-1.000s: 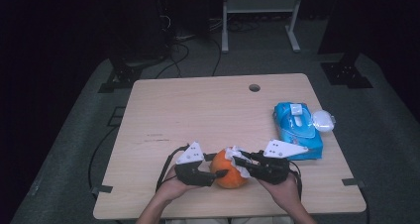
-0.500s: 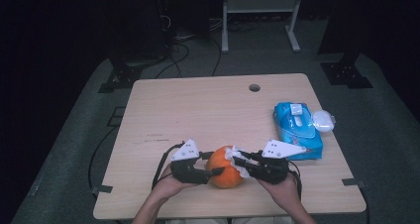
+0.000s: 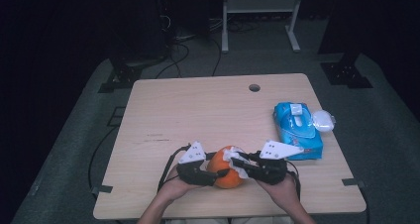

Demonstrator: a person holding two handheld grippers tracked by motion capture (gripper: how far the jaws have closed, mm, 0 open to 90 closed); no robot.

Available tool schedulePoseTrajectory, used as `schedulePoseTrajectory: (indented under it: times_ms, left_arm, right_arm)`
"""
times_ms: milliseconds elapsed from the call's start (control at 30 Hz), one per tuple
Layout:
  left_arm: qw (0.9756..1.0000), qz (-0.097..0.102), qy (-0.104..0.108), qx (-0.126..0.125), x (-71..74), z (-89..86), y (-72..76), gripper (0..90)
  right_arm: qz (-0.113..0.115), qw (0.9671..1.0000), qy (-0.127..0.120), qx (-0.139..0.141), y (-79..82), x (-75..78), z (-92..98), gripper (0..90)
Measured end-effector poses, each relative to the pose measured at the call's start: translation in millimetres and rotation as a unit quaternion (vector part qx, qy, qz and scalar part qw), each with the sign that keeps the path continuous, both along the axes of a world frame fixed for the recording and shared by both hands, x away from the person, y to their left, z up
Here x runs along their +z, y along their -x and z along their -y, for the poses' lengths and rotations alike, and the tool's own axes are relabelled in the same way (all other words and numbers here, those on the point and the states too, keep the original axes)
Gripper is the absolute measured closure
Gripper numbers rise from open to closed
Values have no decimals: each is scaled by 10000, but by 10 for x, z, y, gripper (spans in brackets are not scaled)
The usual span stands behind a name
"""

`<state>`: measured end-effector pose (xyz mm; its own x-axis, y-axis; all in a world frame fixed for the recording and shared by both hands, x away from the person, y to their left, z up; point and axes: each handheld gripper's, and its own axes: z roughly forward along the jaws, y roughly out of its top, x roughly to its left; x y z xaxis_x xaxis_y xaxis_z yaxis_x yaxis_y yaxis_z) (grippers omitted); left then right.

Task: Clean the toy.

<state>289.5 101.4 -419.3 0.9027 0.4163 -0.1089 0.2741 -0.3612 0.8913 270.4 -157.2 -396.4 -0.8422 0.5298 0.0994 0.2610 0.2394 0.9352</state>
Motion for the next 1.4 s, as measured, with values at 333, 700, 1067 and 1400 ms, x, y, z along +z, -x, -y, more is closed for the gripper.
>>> schedulePoseTrajectory:
  times_ms: [333,700,1067,1400]
  left_arm:
    - [10000,-29,46,-8,85,-45,2,364]
    - [9999,128,10,13,-35,56,12,255]
    - [9998,43,-69,-202,-53,40,5,196]
    - [9981,122,-261,-554,-76,40,84,296]
  right_arm:
    - [95,9999,-86,-17,59,39,4,739]
    - [-156,9996,-150,-206,-32,-45,111,737]
    - [-203,9991,-104,-345,-68,-75,151,741]
    - [43,9999,137,23,56,-7,-78,743]
